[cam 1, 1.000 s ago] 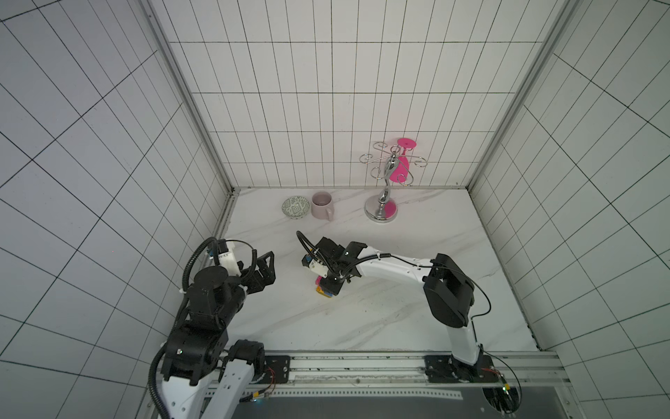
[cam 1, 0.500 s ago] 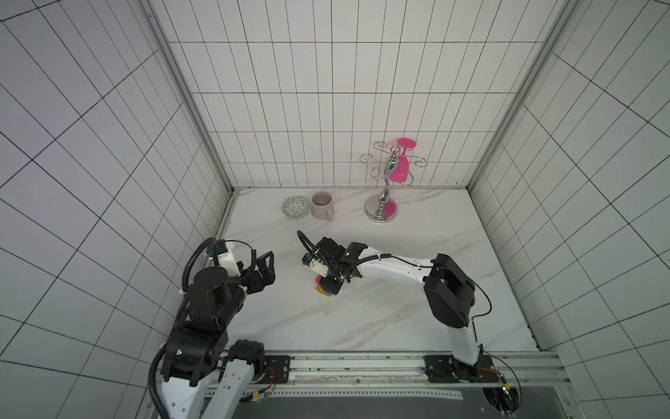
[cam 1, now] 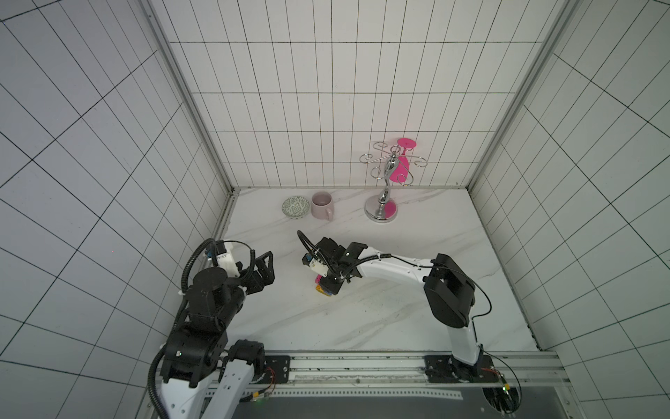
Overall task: Assemble the letter s with lego
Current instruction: Assemble the lego brick with the lego brick.
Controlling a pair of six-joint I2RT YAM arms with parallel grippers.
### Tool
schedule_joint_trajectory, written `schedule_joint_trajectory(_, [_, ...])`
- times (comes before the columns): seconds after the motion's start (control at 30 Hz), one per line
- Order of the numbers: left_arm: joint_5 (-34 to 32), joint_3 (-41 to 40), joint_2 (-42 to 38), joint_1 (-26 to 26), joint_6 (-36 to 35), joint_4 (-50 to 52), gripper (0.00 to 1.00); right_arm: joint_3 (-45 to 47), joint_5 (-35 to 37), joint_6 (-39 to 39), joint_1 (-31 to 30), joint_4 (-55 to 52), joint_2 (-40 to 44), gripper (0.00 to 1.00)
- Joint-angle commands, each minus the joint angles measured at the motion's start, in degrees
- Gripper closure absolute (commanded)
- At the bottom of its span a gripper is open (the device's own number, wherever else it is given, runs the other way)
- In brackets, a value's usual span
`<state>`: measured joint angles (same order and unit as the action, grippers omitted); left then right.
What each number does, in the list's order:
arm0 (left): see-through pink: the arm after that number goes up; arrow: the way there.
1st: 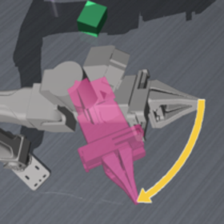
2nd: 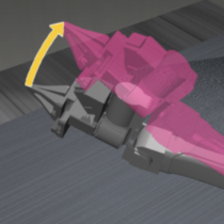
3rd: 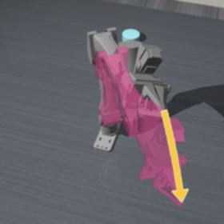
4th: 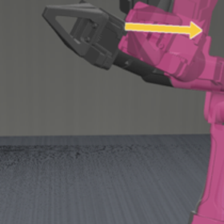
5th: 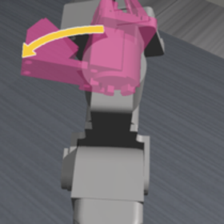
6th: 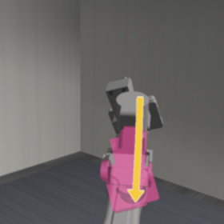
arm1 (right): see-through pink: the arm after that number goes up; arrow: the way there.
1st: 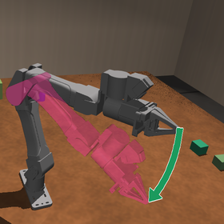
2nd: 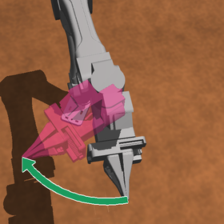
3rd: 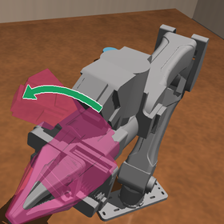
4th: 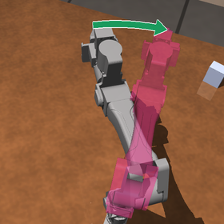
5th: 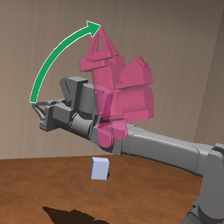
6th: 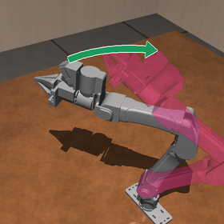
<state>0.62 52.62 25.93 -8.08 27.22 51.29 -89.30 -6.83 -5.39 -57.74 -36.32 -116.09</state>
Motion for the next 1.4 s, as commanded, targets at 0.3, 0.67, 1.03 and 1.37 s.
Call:
schedule_joint_trajectory(0.3, [-0.90,-0.85,-0.45,0.26,-0.04,-0.38,0.01,3.91,4.85,1.43,0.55,-2.84,-4.58,0.90])
schedule_joint_trajectory(0.67, [-0.82,-1.11,-0.09,0.21,-0.86,-1.28,0.01,2.99,6.82,1.08,0.48,-2.97,-2.96,0.67])
schedule_joint_trajectory(1.03, [-0.62,-1.56,-0.01,0.23,-0.42,-1.28,0.01,3.01,7.88,0.38,0.54,-2.32,-0.25,0.47])
schedule_joint_trajectory(1.37, [-0.46,-1.16,0.76,0.31,-0.50,-1.35,0.01,5.15,5.96,-0.23,0.81,-1.40,6.51,0.28])
